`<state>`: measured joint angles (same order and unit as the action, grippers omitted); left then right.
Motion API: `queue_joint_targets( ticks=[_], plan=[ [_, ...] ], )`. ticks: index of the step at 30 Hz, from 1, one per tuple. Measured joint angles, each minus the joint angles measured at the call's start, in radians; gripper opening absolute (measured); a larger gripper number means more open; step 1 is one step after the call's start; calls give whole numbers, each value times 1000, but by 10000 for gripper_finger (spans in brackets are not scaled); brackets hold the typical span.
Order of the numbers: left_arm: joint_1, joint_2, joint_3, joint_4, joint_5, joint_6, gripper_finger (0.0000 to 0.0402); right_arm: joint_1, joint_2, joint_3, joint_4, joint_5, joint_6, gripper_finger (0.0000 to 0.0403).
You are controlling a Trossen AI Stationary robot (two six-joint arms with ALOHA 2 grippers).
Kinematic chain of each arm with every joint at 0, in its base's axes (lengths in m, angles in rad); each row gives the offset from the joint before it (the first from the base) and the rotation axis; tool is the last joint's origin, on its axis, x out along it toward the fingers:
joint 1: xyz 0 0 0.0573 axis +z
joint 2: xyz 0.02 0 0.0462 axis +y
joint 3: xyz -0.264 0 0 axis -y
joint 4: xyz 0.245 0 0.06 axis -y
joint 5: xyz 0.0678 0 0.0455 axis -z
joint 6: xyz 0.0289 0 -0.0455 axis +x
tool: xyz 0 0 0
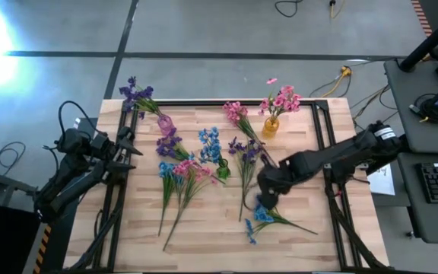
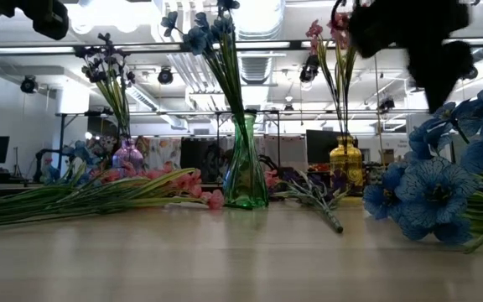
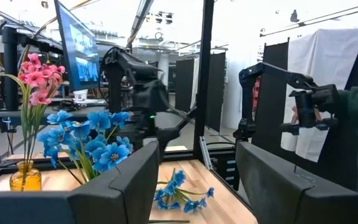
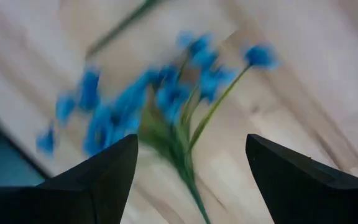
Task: Sort flowers into vase by color
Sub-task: Put the bottom blue flowers into the green vase
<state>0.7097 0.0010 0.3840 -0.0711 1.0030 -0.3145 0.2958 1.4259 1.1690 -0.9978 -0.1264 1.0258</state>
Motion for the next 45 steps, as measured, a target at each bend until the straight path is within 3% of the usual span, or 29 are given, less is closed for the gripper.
queue_joint_targets(
  ticks=[5,12,21,30,35,45],
  plan=[
    [0,0,0,0,-1,-1,201,89,-1,-14,-2,3,-61,281],
    [0,0,0,-1,-1,-1,201,138,-12,-19,-15,132,33,274],
    [0,0,0,-7,-1,-1,201,244,-13,-60,-83,129,34,273],
    [0,0,0,-9,-2,9,201,324,-13,-165,58,117,-15,257],
    [0,0,0,-18,-2,10,201,350,-13,-237,223,65,-2,250],
    [0,0,0,-38,-1,14,201,383,68,-243,281,151,107,246]
  ],
)
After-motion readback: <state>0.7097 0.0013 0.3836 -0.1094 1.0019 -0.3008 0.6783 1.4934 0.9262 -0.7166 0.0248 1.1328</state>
